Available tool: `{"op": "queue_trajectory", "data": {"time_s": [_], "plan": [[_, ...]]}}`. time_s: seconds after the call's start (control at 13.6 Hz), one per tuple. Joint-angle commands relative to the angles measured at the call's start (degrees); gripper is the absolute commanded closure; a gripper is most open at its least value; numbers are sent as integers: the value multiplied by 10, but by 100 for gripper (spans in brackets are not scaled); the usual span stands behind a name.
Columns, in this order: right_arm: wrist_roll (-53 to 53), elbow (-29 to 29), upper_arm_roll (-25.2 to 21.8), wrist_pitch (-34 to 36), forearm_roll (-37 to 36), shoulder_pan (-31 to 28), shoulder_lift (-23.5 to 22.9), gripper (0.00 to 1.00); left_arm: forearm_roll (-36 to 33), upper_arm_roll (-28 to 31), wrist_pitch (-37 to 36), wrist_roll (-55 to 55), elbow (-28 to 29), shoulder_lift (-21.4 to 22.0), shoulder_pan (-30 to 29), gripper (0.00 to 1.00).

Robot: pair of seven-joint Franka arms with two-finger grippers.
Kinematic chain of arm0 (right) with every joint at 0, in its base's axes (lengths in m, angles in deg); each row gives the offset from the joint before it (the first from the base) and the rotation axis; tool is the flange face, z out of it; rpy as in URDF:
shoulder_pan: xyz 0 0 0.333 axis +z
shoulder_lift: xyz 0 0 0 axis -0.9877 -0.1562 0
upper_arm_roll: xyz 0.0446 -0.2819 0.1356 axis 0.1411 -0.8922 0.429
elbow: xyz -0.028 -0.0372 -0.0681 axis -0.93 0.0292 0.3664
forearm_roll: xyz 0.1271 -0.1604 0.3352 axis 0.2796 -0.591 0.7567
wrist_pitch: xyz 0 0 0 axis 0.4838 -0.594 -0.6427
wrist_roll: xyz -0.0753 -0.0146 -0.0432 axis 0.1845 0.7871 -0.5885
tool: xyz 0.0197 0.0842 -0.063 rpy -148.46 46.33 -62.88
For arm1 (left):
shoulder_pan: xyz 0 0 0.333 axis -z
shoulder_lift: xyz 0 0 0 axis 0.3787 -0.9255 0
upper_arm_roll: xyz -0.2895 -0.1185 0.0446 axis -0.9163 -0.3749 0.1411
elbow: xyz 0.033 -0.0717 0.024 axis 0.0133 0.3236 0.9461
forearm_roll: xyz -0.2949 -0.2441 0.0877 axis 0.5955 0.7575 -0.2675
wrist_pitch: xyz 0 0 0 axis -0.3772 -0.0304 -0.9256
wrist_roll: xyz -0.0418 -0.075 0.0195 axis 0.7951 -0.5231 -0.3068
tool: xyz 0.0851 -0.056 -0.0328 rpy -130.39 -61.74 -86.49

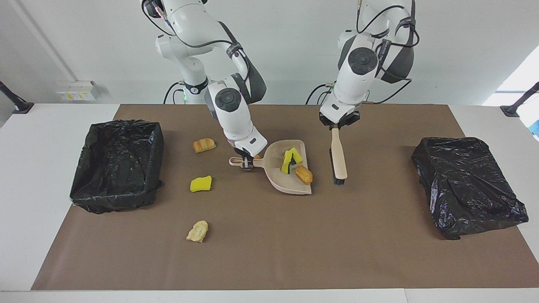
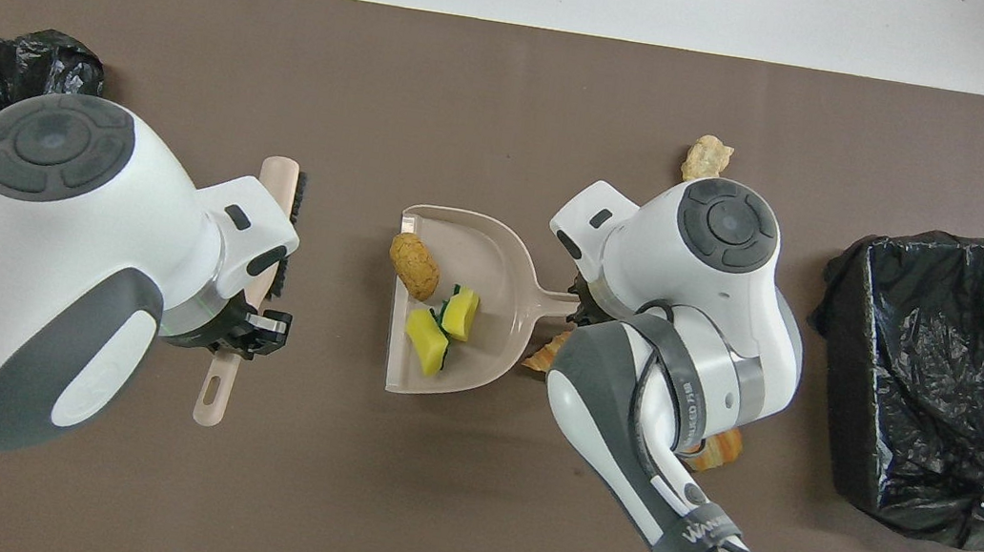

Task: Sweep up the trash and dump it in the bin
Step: 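Carry the dustpan with the right gripper over the nearer bin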

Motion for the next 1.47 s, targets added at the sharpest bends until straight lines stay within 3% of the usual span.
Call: {"op": "queue_trajectory", "data": {"time_s": [0.0,0.22,0.44,0.66,0.81,1.25,1.4], "plan": [[-41,18,7,45,9,-43,30,100,-8,-4,-23,18,35,33,-11,100],[-77,49,4,100,6,-104,39,100,-5,-5,32,9,91,65,-3,100],[-134,72,4,106,0,-185,39,100,-3,-9,93,-25,152,91,21,100],[-206,93,3,134,-45,-249,39,100,-1,-9,168,-108,187,77,99,100],[-244,95,3,138,-98,-285,52,100,-1,-9,218,-191,191,34,163,100],[-387,94,-1,137,-131,-428,76,100,51,-9,299,-284,229,17,247,100],[-383,88,-1,137,-210,-438,87,100,52,-9,320,-293,243,13,272,100]]}}
